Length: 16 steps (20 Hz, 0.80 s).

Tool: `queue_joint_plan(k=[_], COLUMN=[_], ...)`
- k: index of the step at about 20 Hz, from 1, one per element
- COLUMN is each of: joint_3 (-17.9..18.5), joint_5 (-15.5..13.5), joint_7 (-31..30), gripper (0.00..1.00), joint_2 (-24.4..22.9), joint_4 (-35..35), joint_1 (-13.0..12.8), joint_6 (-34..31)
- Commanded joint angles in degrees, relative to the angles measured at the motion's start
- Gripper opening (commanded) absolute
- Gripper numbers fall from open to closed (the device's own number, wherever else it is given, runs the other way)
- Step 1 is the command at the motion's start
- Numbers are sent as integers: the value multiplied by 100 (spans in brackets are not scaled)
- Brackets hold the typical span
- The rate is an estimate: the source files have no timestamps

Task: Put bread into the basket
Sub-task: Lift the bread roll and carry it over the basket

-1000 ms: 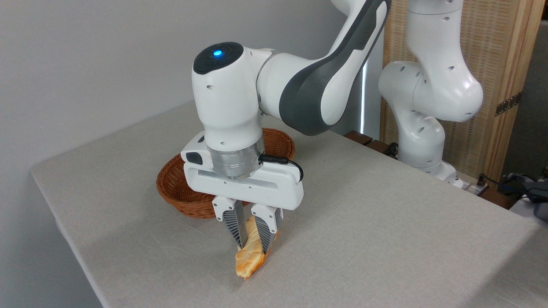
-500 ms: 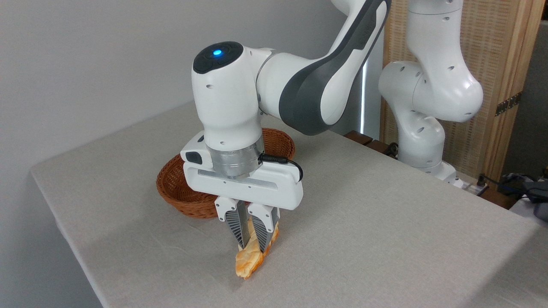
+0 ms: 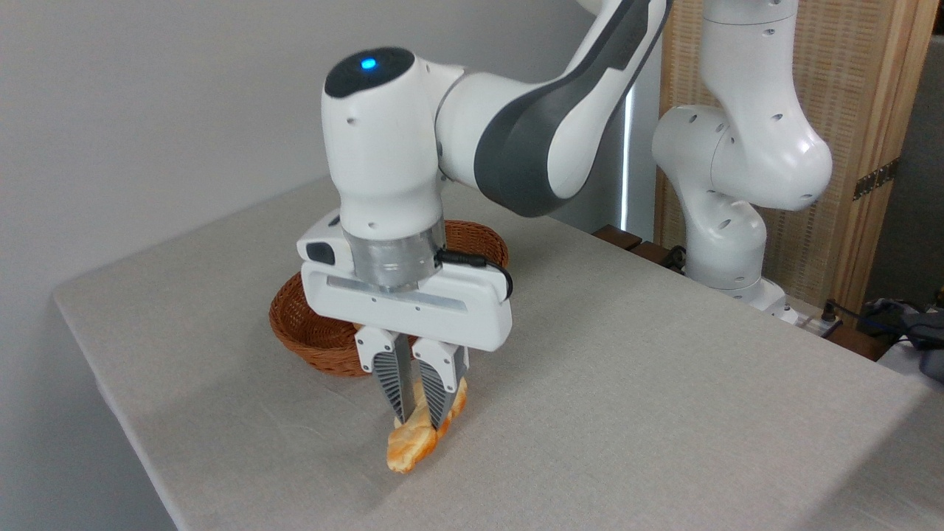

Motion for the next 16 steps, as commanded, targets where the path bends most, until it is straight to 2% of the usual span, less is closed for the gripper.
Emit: queue_joint_plan(k=[1, 7, 16], joint_3=[10, -43, -1150], joint_5=[65, -14, -58], joint_7=[47, 47, -6], gripper=[29, 29, 29], joint_2=[-90, -274, -573], joint_4=[175, 545, 545], joint_1=[-12, -12, -12], joint_6=[51, -186, -766])
